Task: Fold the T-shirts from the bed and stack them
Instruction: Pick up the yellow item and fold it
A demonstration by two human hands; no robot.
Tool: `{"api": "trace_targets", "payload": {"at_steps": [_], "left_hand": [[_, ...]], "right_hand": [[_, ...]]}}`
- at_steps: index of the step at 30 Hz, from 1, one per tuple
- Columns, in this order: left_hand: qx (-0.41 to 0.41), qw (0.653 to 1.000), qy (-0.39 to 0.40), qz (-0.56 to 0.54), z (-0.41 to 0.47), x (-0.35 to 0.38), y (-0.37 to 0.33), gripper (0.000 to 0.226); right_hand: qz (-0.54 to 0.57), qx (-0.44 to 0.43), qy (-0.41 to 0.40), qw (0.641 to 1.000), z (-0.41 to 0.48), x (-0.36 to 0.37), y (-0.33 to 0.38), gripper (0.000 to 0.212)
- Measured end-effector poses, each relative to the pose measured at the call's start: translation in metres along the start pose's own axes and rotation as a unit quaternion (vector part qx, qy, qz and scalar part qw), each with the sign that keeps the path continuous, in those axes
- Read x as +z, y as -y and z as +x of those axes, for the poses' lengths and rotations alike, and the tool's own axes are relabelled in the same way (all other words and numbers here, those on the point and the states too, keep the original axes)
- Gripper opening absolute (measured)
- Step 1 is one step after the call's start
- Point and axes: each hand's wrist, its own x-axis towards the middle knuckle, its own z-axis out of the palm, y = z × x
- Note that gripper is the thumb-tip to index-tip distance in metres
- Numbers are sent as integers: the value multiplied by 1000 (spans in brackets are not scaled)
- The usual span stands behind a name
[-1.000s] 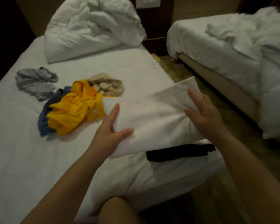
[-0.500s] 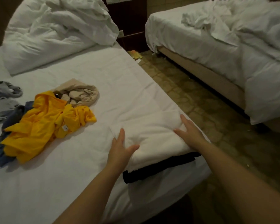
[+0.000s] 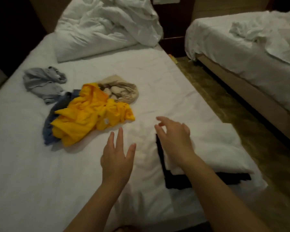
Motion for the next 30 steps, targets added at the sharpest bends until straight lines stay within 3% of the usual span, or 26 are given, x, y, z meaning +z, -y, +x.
{"api": "trace_targets", "payload": {"at_steps": [4, 7, 10, 16, 20, 24, 27, 29, 30], "left_hand": [[-14, 992, -84, 92, 34, -54, 81, 66], [-56, 984, -49, 161, 61, -76, 143, 70], [-110, 982, -18, 155, 87, -80, 186, 79], [-81, 996, -18, -29, 127, -65, 206, 65], [-70, 993, -32, -85, 138, -56, 201, 10], [-52, 988, -48, -136, 128, -58, 191, 25], [-20, 977, -89, -195, 107, -80, 168, 31], [11, 964, -92, -249, 80, -101, 141, 32], [23, 958, -86, -273, 63, -109, 127, 31]], "right_hand": [[55, -46, 66, 995, 8, 70, 63, 30], [123, -41, 120, 984, 20, 122, 100, 32], [142, -40, 143, 979, 38, 168, 124, 33], [99, -23, 170, 980, 63, 231, 155, 37], [108, -1, 181, 978, 65, 250, 159, 37], [93, -29, 168, 981, 58, 239, 159, 21], [193, -62, 113, 973, 44, 213, 166, 14], [332, 14, 75, 940, 27, 194, 169, 9], [405, 85, 79, 907, 18, 186, 169, 13]]}}
